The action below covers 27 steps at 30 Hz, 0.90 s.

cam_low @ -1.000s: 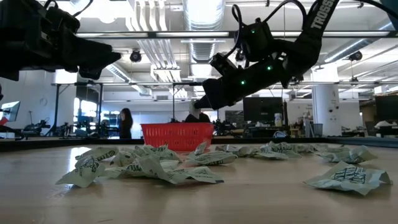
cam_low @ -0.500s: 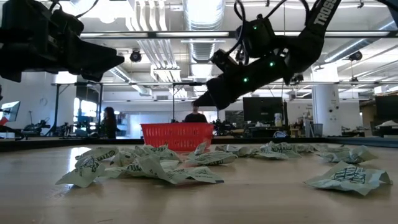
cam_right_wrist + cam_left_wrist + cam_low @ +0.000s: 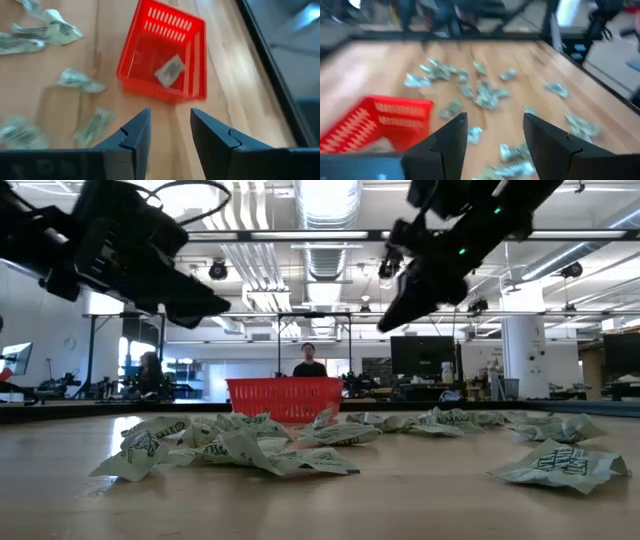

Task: Pick and place items into bin
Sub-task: Put the stevia packet into the red bin

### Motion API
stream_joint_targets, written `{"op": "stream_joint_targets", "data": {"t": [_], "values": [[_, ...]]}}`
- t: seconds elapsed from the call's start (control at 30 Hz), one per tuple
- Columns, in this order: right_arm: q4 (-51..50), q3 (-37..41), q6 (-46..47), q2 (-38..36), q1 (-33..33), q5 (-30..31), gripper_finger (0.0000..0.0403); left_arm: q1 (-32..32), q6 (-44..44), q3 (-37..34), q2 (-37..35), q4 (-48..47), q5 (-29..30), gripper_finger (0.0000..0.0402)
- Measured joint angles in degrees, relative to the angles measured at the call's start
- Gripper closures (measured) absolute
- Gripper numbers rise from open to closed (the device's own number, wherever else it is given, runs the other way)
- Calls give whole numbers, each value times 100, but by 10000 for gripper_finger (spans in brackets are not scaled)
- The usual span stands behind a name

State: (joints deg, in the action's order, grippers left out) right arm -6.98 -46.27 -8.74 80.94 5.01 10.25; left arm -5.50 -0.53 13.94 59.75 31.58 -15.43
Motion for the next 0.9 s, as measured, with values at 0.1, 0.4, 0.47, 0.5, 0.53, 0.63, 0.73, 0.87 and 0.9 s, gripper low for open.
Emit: {"op": "stream_joint_targets", "data": {"t": [0.1,0.4,0.47,0.5,0.53,0.63,0.73,0.87,0.9], "values": [[-504,91,496,-530,-53,-112,284,5,83,381,413,-650,-210,226],[-618,567,837,-1369,-308,-177,300,389,1225,1686,1241,-3709,-294,226],[-615,630,839,-1425,-302,-175,304,563,1365,1938,1341,-4007,-260,226],[-621,642,838,-1431,-299,-172,306,654,1408,2045,1380,-4119,-212,226],[-612,643,837,-1433,-296,-171,307,734,1477,2145,1414,-4152,-167,226],[-613,648,834,-1433,-303,-174,313,973,1588,2359,1519,-4146,74,226],[-618,654,807,-1423,-301,-172,318,1225,1717,2429,1651,-4152,424,226],[-614,654,763,-1402,-303,-174,325,1560,1982,2393,1886,-4204,898,226],[-613,654,747,-1402,-303,-174,326,1633,2053,2393,1953,-4219,1025,226]]}}
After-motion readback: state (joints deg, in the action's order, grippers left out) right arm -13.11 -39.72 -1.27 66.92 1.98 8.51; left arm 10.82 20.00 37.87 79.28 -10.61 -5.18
